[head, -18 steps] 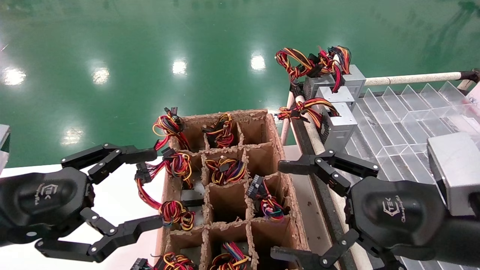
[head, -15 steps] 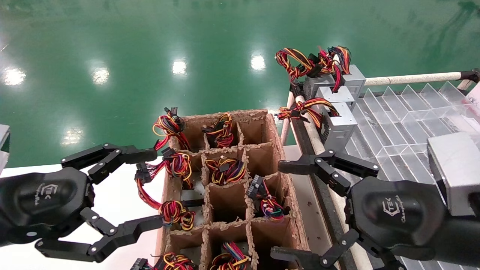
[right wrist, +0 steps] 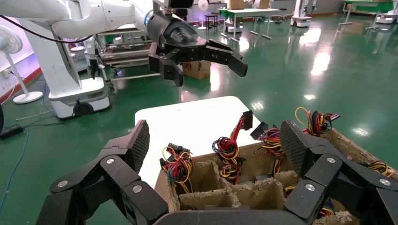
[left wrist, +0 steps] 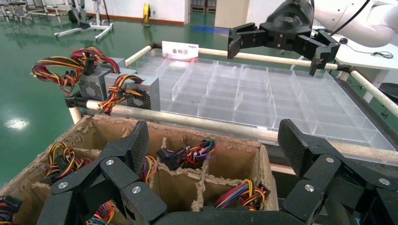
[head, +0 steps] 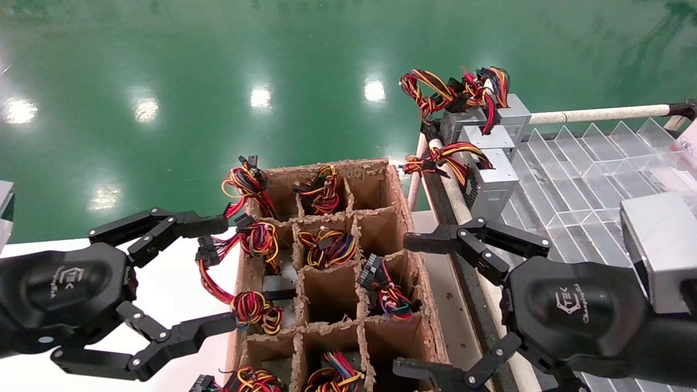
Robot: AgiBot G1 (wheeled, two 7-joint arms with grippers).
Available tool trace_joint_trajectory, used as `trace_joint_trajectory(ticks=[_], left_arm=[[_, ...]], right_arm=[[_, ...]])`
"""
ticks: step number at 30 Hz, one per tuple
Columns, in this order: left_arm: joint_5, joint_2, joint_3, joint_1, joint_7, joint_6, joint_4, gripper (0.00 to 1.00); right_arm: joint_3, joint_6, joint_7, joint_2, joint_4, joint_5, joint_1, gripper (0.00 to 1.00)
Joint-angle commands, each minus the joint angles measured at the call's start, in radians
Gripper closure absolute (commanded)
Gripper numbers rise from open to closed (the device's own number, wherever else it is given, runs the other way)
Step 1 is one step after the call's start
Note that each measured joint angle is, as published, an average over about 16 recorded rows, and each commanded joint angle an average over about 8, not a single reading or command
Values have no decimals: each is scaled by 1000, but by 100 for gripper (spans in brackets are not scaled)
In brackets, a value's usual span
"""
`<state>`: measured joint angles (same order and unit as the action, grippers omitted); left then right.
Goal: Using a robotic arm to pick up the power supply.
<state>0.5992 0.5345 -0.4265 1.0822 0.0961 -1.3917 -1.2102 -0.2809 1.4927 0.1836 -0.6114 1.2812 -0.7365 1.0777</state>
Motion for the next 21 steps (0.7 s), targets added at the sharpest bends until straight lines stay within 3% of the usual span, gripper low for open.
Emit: trace_joint_trajectory(ticks=[1,5,6,12,17,19,21], left_arm=[[0,0,0,0,0,0,0,43],[0,0,0,0,0,0,0,93],[0,0,0,0,0,0,0,100],[0,0,0,0,0,0,0,100],[0,0,0,0,0,0,0,100],[0,0,0,0,0,0,0,100],[0,0,0,0,0,0,0,100]], right_arm=[[1,0,1,-1,0,2,-1,0],[-6,-3,-4,9,6,-29,7,0],[-11,-7,-6,14,11,-50,12,0],[-68,-54,-33,41,57,-289,80,0],[-112,-91,-54,12,70,-445,137,0],[-123,-104,-64,-5,72,-483,154,14],[-132,-114,-71,-24,73,-508,166,37]])
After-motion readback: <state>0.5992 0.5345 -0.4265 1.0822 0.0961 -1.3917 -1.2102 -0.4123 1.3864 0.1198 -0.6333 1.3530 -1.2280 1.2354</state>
